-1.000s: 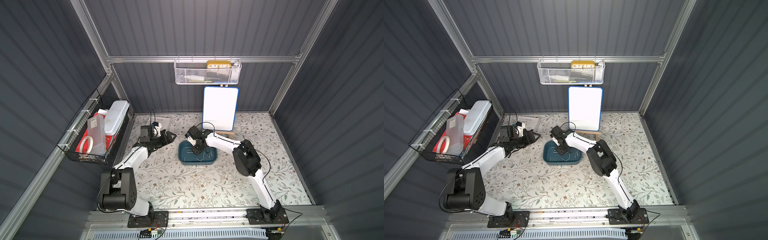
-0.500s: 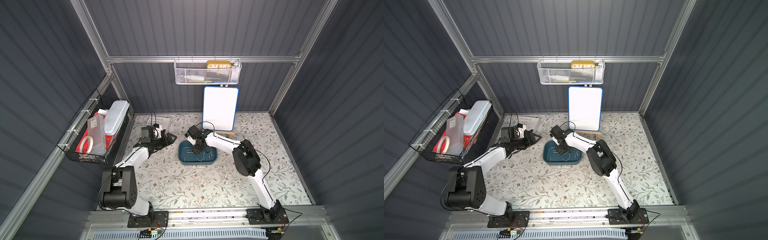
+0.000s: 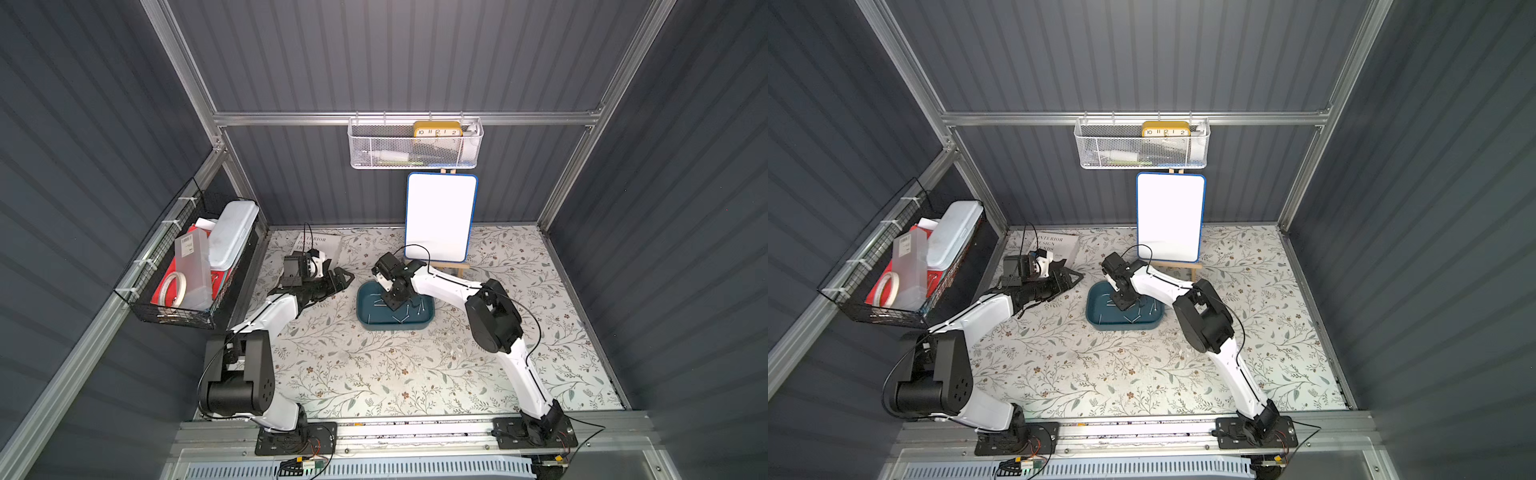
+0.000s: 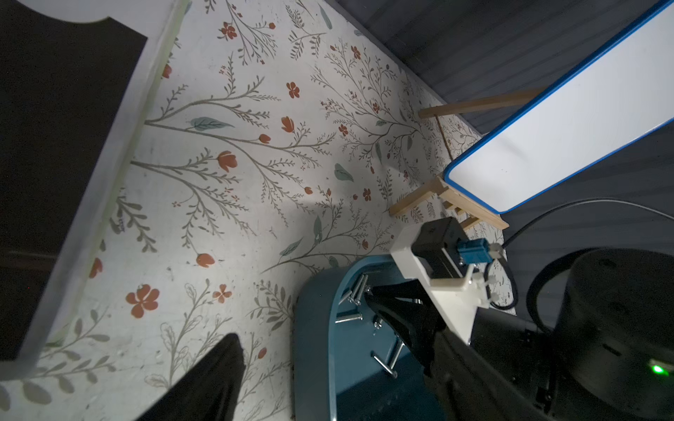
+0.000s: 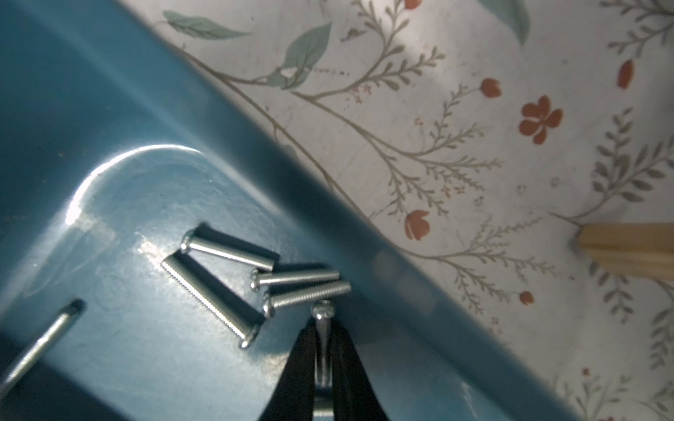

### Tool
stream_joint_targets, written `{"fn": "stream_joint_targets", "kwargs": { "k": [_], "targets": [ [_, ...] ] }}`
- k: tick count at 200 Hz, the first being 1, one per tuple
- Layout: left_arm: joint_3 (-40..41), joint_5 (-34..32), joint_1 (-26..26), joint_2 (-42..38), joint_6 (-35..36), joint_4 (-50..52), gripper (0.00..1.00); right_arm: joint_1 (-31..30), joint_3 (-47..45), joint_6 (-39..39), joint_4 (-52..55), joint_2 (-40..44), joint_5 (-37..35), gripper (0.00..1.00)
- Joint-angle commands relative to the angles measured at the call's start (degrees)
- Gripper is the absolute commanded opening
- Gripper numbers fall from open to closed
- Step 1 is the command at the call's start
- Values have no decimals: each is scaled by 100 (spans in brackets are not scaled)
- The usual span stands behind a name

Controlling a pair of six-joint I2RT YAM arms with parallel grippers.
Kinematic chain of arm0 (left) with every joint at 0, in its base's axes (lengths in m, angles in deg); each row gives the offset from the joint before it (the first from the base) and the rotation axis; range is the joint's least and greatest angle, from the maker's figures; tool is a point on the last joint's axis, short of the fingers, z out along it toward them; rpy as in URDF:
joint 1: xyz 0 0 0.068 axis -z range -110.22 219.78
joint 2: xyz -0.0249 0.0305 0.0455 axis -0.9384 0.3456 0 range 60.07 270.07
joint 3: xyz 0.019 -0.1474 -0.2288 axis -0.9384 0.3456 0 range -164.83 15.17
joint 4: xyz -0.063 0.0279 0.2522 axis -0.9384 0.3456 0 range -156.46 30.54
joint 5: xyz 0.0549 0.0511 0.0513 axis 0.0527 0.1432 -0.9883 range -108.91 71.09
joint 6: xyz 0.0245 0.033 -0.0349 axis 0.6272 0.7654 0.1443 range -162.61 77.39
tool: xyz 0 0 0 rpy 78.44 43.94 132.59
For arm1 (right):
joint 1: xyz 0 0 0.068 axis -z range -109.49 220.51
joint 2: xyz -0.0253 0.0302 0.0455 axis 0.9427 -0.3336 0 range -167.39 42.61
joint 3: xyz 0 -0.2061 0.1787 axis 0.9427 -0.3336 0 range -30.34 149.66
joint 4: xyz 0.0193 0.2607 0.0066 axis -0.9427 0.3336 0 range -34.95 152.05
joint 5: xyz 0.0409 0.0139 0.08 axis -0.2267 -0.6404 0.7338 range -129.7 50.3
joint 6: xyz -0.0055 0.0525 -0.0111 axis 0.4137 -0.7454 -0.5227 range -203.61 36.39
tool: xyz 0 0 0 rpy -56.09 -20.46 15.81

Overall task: Take out the screws from the storage box
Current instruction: Pick up the screw from the storage box.

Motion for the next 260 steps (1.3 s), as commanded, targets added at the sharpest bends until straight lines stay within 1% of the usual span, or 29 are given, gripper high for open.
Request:
{"fn": "stream_joint_targets", "kwargs": {
  "k": [1, 32, 55, 69, 91, 104, 146, 165, 187, 208, 260],
  "targets": [
    [52, 116, 42, 16, 29, -3, 85, 40, -236, -173, 402, -161, -113, 17],
    [61, 116, 47, 35, 22, -20, 86, 40, -213, -286, 433, -248, -156, 24],
    [70, 116, 55, 44, 34, -46, 86, 40, -201, -324, 483, -341, -159, 25],
    [72, 108, 55, 36, 39, -55, 86, 40, -226, -386, 501, -355, -136, 20],
    [75, 16, 55, 5, 21, -55, 86, 31, -258, -472, 471, -314, 63, 5],
    [75, -7, 64, -10, 12, -51, 86, 27, -249, -538, 495, -250, 60, 3],
    [83, -20, 73, -140, 14, -37, 86, 14, -192, -859, 481, 191, -136, 4],
    [102, -16, 103, -158, 19, -72, 88, 14, -172, -1042, 470, 491, -189, 5],
    [75, -244, 117, -132, -38, -30, 88, 14, -88, -1188, 500, 706, -135, 5],
    [102, -311, 132, -165, -88, -84, 88, 14, 5, -1345, 608, 784, -210, 5],
    [147, -481, 161, -253, -93, -179, 88, 5, -175, -1662, 637, 1142, -218, 4]
  ]
}}
